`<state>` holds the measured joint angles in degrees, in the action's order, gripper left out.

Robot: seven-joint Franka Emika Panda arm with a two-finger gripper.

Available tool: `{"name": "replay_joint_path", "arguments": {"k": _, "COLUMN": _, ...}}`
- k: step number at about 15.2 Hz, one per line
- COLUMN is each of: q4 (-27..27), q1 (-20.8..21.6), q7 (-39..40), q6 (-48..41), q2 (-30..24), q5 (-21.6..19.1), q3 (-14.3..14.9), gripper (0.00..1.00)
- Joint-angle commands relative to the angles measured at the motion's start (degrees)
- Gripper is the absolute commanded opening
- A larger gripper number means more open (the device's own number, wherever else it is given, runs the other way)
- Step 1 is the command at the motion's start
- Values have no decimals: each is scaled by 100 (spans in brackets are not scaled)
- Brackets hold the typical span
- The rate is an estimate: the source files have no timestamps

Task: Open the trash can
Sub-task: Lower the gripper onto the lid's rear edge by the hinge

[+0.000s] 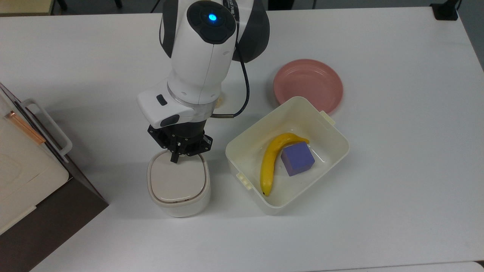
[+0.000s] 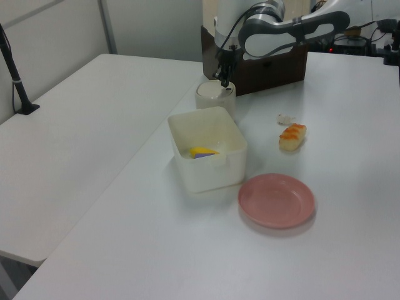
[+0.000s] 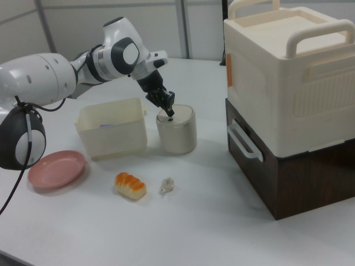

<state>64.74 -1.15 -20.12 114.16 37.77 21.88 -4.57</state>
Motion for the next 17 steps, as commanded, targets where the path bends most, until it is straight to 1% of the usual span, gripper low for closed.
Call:
{"name": "replay_joint_path", "arguments": {"k": 1, "q4": 126, "q1": 45, "q7": -151, "q6": -51, "q2": -86, "q5": 150, "q3": -8, "gripper": 0}}
{"name": "replay_joint_path", "arguments": {"k": 5, "q4": 144, "q1": 124, "q7": -159, "q6": -51, "q2": -68, "q5": 281, "q3": -17, "gripper": 0}}
{"name": "replay_joint_path", "arguments": {"k": 9, "q4": 285, "q1": 142, "q7": -168, "q6": -51, "q2": -68, "q5": 439, "q3": -52, "gripper": 0}}
{"name": "replay_joint_path", "arguments": {"k": 17, "q4": 276, "q1": 124, "q7": -168, "q6": -60, "q2": -77, "q5": 484, "q3": -52, "gripper": 0}}
